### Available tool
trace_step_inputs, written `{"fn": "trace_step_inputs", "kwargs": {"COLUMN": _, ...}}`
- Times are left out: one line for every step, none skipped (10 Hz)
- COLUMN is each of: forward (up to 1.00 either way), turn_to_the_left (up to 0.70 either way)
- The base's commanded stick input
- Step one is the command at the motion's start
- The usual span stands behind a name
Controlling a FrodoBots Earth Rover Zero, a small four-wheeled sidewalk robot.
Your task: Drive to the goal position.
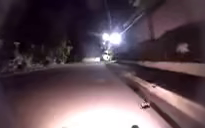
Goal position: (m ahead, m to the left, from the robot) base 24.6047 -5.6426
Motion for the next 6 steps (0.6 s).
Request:
{"fn": "trace_step_inputs", "kwargs": {"forward": 0.7, "turn_to_the_left": -0.02}}
{"fn": "trace_step_inputs", "kwargs": {"forward": 0.7, "turn_to_the_left": -0.18}}
{"fn": "trace_step_inputs", "kwargs": {"forward": 0.7, "turn_to_the_left": -0.33}}
{"fn": "trace_step_inputs", "kwargs": {"forward": 0.7, "turn_to_the_left": -0.14}}
{"fn": "trace_step_inputs", "kwargs": {"forward": 0.7, "turn_to_the_left": 0.0}}
{"fn": "trace_step_inputs", "kwargs": {"forward": 0.7, "turn_to_the_left": 0.0}}
